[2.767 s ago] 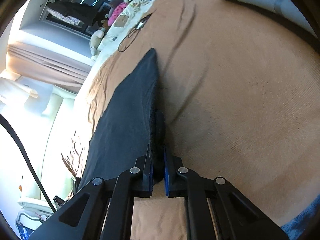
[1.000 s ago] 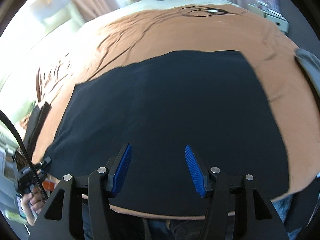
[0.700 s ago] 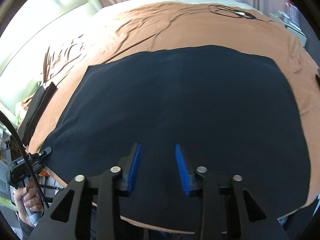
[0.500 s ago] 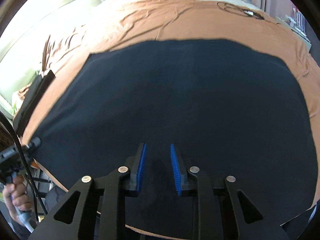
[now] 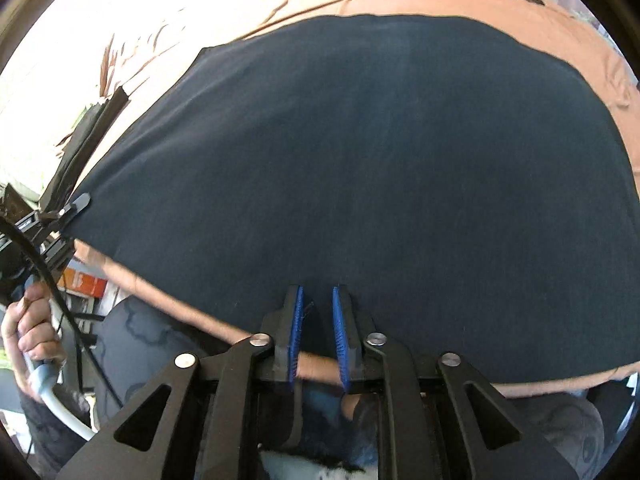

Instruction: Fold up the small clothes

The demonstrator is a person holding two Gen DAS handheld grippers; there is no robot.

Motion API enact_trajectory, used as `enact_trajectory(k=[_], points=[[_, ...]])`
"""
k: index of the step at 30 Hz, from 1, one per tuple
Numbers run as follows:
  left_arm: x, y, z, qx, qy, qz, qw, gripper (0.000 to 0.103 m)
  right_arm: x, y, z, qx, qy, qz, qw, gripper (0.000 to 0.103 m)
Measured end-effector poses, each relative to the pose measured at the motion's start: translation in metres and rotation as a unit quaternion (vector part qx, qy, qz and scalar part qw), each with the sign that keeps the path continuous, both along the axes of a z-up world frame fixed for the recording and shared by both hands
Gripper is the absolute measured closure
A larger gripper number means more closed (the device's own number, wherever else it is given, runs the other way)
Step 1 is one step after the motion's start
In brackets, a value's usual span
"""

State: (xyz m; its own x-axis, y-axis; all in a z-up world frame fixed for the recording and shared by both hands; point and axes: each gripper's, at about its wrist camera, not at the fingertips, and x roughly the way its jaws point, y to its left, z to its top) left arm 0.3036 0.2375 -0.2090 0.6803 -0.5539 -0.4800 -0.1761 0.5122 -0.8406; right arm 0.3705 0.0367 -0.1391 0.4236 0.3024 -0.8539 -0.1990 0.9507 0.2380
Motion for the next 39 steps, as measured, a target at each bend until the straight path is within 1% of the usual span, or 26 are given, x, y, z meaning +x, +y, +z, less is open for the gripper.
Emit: enact_trajectory(k=[2,7,10,13,22,30,39], points=[[0.0,0.0,0.0,0.0,0.003,0.001,1.0,0.097,0.006,0.004,0.002,0.004,0.008,0.007,1.0,0.1],[-0.003,0.0,-0.002,-0.007,0.002,0.006,1.0,0.097,0.017,0.001,0.013,0.01,-0.003,0.008,1.0,0.101],[-0.004,-0.001,-0.001,-0.009,0.0,0.005,0.9999,0.097,0.031,0.005,0.011,0.003,-0.003,0.007,1.0,0.101],[-0.005,0.0,-0.004,-0.011,0.003,0.009,0.9999,0.097,0.042,-0.002,0.01,0.002,-0.011,0.0,1.0,0.101],[-0.01,0.001,-0.012,-0.022,0.018,0.031,0.9991,0.097,0.114,0.0,0.011,-0.027,-0.023,-0.029,0.999,0.101],[-0.015,0.004,-0.019,-0.039,0.033,0.054,0.9972,0.097,0.177,0.002,0.006,-0.038,-0.029,-0.046,0.998,0.101],[-0.021,0.004,-0.022,-0.052,0.043,0.073,0.995,0.097,0.231,0.015,0.0,-0.06,-0.04,-0.055,0.996,0.101]])
